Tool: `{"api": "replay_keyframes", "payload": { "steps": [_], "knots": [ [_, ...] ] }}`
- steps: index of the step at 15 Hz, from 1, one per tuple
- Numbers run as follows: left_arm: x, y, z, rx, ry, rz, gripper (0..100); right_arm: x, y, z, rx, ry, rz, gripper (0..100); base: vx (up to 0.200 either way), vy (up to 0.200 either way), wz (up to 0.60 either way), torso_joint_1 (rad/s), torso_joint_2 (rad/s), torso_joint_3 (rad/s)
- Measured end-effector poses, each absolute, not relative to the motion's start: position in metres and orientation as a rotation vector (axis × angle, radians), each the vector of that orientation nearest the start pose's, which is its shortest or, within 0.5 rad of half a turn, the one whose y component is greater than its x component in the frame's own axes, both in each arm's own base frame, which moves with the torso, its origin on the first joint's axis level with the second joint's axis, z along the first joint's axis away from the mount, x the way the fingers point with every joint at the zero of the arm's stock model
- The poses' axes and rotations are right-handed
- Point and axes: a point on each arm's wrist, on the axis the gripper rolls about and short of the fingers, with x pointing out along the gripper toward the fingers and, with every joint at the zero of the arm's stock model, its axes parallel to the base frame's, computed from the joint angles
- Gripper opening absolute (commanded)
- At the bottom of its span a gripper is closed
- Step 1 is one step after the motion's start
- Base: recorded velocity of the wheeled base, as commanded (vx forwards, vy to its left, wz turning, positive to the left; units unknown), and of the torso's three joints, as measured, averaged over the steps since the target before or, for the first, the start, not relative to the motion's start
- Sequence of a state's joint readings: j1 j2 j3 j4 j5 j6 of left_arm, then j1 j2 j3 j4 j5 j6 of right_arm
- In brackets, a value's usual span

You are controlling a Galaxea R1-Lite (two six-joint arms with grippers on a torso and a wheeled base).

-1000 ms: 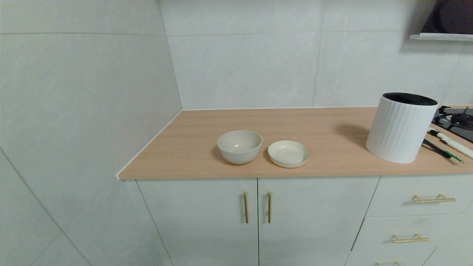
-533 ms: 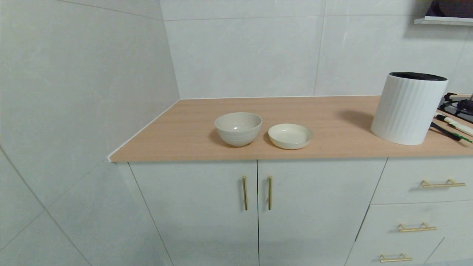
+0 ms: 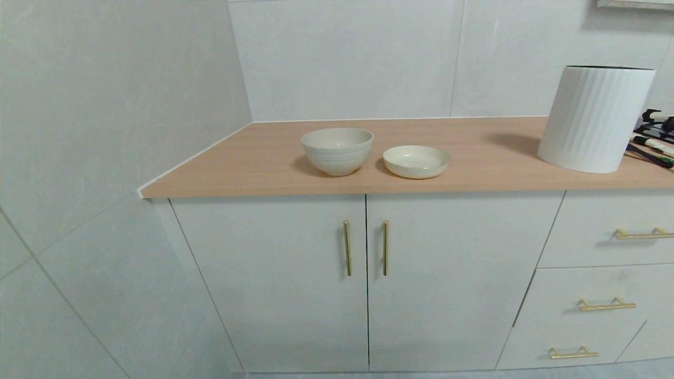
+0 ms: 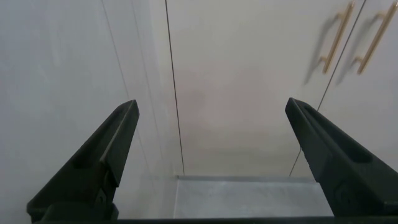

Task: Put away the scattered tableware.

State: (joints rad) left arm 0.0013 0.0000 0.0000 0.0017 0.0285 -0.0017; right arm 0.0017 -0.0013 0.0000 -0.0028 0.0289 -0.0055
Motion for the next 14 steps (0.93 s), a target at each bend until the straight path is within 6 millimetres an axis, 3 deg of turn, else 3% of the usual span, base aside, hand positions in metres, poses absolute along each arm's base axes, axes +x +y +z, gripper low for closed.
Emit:
{"api": "replay_keyframes", "payload": {
  "steps": [4, 14],
  "knots": [
    [-0.0228, 0.0006, 0.0753, -0.001, 0.002, 0.030, 100, -0.0229, 0.0006, 0.0757, -0.006, -0.004, 0.030, 100, 0.000, 0.000, 0.00, -0.077, 0.37, 0.275],
    [-0.0228, 0.0006, 0.0753, -0.001, 0.002, 0.030, 100, -0.0229, 0.0006, 0.0756, -0.007, -0.003, 0.031, 100, 0.000, 0.000, 0.00, -0.006, 0.02, 0.017]
  ]
}}
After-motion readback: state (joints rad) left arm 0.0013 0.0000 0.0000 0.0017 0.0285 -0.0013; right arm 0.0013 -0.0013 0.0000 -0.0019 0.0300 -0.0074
